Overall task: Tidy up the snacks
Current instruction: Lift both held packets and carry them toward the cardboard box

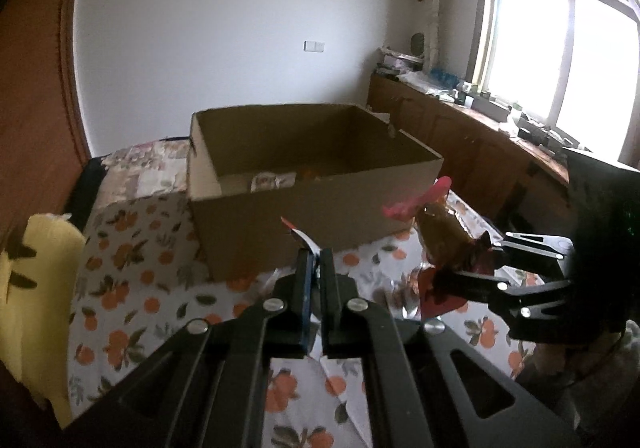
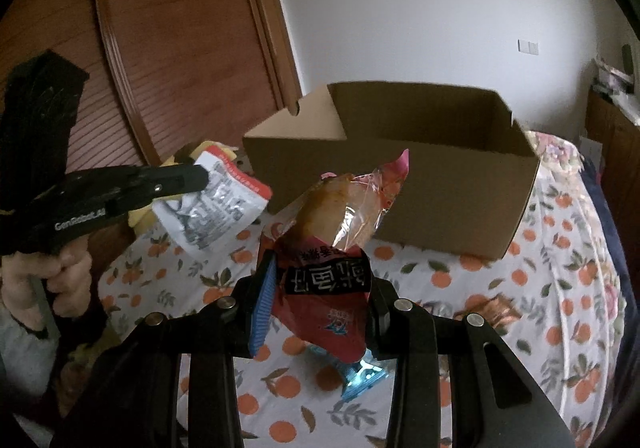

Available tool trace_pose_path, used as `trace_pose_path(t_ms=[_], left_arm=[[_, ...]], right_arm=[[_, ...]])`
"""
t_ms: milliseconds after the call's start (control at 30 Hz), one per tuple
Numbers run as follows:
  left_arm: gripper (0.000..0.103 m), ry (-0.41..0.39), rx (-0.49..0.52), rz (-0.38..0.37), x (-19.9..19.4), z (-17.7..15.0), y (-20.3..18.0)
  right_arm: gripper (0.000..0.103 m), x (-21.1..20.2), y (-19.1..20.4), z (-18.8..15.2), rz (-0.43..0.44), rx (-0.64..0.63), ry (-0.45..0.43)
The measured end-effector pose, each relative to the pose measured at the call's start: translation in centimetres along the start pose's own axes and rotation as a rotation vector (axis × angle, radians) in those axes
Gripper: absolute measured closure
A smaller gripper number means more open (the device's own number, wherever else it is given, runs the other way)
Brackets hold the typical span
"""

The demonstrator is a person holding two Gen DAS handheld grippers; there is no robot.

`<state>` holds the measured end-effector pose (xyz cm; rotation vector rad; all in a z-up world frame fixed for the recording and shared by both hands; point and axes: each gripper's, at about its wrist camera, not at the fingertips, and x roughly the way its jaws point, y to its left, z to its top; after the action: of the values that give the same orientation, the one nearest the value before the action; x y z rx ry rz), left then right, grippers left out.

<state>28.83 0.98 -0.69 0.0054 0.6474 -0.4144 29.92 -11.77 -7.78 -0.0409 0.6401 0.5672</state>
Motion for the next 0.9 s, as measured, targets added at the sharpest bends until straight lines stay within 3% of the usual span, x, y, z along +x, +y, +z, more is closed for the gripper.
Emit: trace_pose_path(t_ms=[533,900], left_arm=[[0.103,-0.096,0.039,-0.029,1.0,5.9,-0.3],[0.103,-0.105,0.058,-0.010,4.0,8.5,1.3]], right_arm=[[0.066,0.0,-2.3,5.3,-0.006,-0.068,-0.078],[0.066,2.0,-3.8,7.5,-0.046,-0.095,-0.083]])
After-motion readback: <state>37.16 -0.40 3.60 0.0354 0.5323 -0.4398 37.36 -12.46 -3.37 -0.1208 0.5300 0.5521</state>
